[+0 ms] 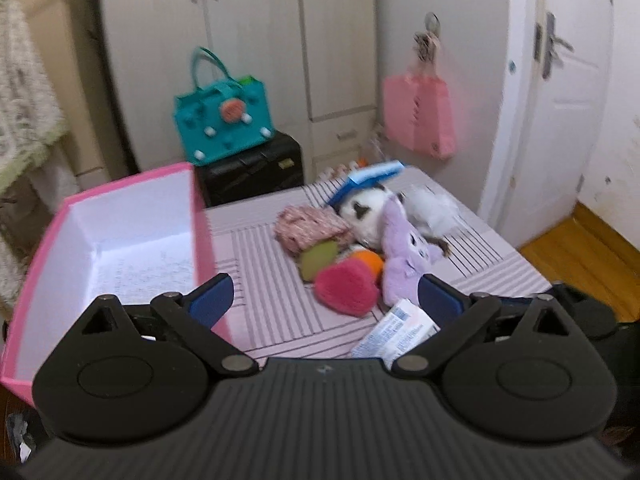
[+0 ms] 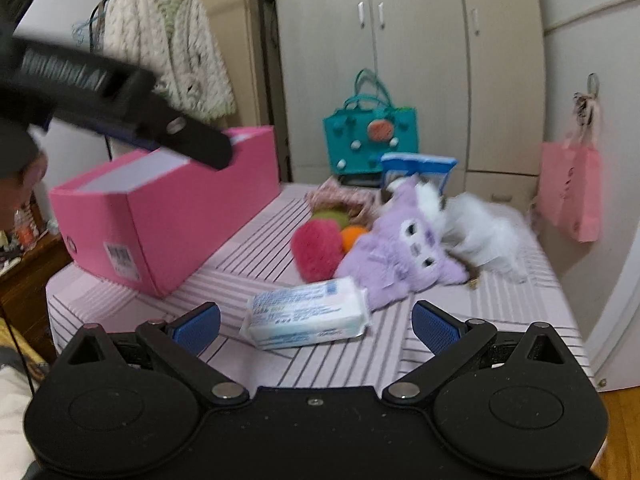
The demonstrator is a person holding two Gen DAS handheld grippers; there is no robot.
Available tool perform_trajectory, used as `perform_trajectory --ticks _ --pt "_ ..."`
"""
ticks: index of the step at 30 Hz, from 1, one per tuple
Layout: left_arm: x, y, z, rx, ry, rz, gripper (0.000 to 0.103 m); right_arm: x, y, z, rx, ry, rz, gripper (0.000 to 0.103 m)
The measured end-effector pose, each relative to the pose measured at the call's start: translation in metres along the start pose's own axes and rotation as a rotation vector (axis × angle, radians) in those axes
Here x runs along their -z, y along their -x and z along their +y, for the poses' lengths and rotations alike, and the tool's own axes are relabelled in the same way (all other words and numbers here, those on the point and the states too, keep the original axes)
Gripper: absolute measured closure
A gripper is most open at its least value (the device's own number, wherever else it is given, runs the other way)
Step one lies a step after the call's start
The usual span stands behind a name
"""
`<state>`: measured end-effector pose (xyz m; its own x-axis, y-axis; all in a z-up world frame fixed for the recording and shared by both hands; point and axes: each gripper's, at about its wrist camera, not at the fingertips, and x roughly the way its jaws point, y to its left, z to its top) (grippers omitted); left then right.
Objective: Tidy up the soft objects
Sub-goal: 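Grasp the white wipes pack with the right tool while the left tool reaches toward the pink heart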
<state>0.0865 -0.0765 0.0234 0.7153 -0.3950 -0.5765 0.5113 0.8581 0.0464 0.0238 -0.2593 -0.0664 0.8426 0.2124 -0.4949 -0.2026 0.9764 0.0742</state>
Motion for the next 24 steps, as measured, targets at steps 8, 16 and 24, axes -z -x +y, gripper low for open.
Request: perform_trajectory --ticks 8,16,24 --pt "-0.010 -0.044 -0.014 0.048 -0.081 0.095 0.016 0.006 -0.044 0.016 0.006 0.076 0.060 0.000" --pt "-0.012 -0.087 -0.014 0.101 -0.061 0.201 0.031 0.004 -0.065 0.009 0.023 0.120 0.081 0.002" --pt "-0.006 -0.108 -0.015 0.073 -0.059 0.209 0.038 0.008 -0.043 -0.012 -0.030 -0.018 0.086 0.020"
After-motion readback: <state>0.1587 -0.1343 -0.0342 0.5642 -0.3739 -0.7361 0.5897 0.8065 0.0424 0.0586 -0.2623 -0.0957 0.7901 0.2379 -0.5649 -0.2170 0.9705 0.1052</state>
